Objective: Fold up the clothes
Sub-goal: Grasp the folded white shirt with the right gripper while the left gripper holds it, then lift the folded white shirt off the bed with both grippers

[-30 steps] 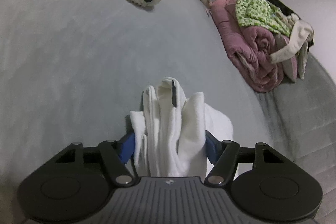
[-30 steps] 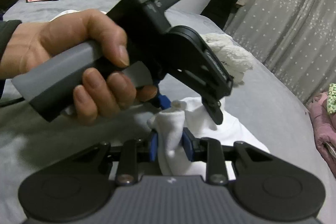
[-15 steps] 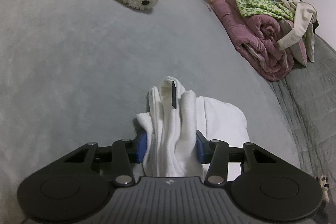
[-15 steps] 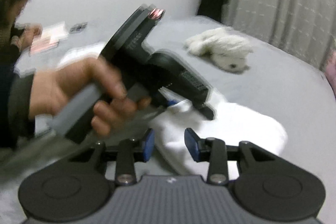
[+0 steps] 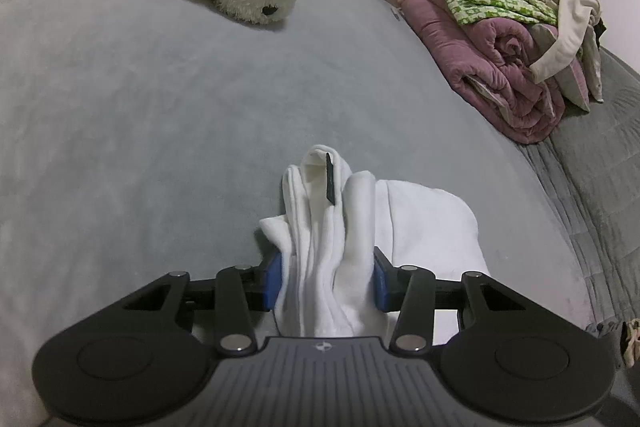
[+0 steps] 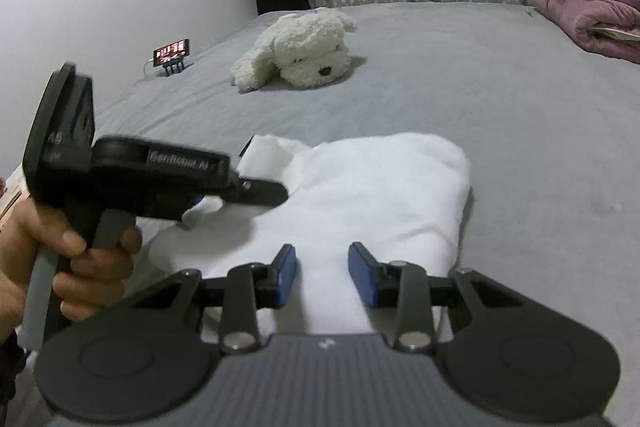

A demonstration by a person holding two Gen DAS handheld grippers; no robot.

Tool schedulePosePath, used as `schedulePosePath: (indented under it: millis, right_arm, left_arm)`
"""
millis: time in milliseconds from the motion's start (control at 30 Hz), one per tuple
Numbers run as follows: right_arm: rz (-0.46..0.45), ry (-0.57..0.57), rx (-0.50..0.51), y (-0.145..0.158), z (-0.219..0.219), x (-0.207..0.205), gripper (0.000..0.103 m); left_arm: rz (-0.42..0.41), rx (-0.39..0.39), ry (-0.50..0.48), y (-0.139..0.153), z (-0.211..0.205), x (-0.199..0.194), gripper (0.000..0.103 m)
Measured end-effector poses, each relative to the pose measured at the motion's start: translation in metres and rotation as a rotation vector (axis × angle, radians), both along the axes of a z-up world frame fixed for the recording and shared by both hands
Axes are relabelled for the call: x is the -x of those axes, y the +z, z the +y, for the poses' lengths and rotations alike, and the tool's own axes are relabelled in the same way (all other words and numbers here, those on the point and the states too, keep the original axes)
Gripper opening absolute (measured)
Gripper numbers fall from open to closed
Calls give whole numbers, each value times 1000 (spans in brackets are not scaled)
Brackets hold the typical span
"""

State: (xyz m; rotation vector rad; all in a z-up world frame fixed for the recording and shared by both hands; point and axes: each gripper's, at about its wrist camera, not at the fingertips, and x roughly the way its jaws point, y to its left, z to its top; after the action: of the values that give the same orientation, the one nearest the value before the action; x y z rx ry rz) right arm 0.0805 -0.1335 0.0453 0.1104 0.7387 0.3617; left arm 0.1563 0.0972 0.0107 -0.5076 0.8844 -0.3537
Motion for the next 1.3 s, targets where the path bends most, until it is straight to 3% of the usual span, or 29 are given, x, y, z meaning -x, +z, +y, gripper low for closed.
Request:
schedulePosePath:
  millis: [133, 233, 333, 400, 500, 567, 700, 767, 833, 1133, 1300]
  right_arm:
    - [16, -53, -29, 0, -7, -13, 20]
    - [-14, -49, 19, -8, -8, -16, 10]
    - [3, -89, -39, -10, -21, -18, 1]
    - [14, -116, -78, -12, -29, -19, 1]
    - [-4, -134, -49, -5, -27, -11, 2]
    - [-12, -155, -49, -1, -31, -4, 5]
    - [24, -203, -158, -2, -57, 5, 16]
    - [29, -223, -169, -6, -64, 10, 40]
    - [35, -244, -180, -10, -72, 16, 41]
    - [182, -310, -587, -42, -104, 12, 41]
    - [179, -297, -593, -54, -91, 3, 44]
  left_arm:
    - [-2, -1, 1, 0, -1, 1, 45]
    - [-4, -2, 1, 1, -2, 2, 45]
    - [-6, -5, 0, 1, -2, 2, 45]
    - [-8, -8, 0, 1, -2, 2, 45]
    - [-12, -9, 0, 1, -3, 3, 45]
    - [-15, -11, 0, 1, -3, 3, 45]
    - [-19, -13, 1, 0, -4, 3, 45]
    - [-22, -14, 1, 0, -4, 3, 45]
    - [-24, -16, 2, 0, -4, 4, 45]
    - [-33, -16, -2, -1, -3, 5, 44]
    - [-35, -20, 0, -1, -4, 5, 44]
